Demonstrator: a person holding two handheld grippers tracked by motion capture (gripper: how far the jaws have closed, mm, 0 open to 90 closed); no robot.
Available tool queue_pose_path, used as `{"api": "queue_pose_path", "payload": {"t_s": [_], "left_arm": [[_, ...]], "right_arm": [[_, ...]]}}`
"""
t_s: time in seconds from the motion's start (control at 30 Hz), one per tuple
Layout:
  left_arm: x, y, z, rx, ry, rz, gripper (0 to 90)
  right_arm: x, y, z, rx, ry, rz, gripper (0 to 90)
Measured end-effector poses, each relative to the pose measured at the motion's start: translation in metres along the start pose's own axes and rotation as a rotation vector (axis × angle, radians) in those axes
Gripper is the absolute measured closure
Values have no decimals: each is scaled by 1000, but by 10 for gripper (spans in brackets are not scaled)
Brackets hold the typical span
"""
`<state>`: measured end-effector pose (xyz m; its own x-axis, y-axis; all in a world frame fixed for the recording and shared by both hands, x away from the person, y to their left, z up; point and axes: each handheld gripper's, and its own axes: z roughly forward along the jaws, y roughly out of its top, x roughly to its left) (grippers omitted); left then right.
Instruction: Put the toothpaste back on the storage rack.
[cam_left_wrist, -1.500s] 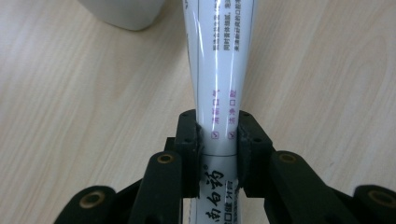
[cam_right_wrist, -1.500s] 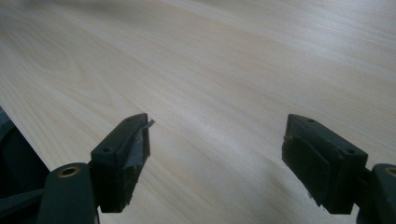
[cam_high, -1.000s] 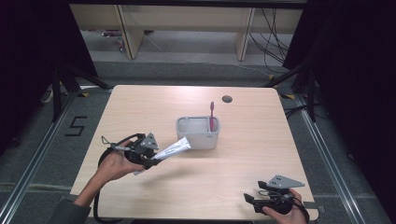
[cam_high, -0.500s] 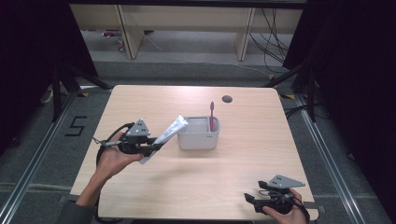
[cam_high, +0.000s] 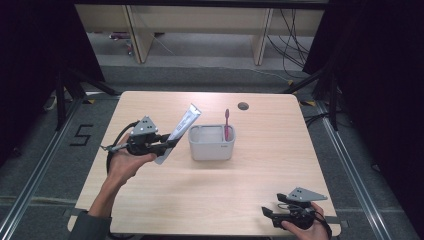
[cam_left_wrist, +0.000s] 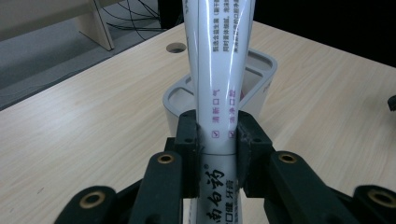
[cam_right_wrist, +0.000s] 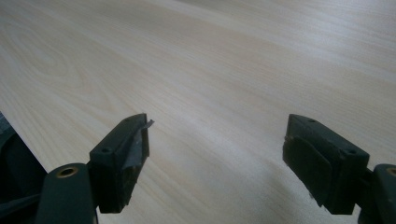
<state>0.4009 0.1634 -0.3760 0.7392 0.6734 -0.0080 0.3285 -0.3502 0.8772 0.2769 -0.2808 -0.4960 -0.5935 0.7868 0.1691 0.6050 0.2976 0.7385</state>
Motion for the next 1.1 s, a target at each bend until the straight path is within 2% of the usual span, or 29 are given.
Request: {"api": "queue_pose_path", "payload": {"t_s": [0.1,0.2,0.33,0.53,0.73,0.77,0.8,1.1], "left_arm": [[3,5,4,-37,-3,-24,732],[4,10,8,-78,15,-41,732],[6,15,12,-139,38,-82,732],[5,22,19,-201,60,-95,732],[3,25,28,-215,70,-101,732],[3,26,30,-219,67,-109,732],[4,27,31,-221,64,-110,732],[-4,39,52,-240,68,-110,732]], "right_arm": [[0,0,0,-1,0,-1,235],[1,0,0,7,6,17,235],[-2,0,0,-2,-5,-13,236],[-3,0,-1,-9,-9,-20,236],[-3,0,-1,-9,-8,-22,236],[-2,0,-1,0,3,1,237],[-3,0,-1,-4,-6,-22,236],[-3,0,-1,-7,-7,-22,237]]}}
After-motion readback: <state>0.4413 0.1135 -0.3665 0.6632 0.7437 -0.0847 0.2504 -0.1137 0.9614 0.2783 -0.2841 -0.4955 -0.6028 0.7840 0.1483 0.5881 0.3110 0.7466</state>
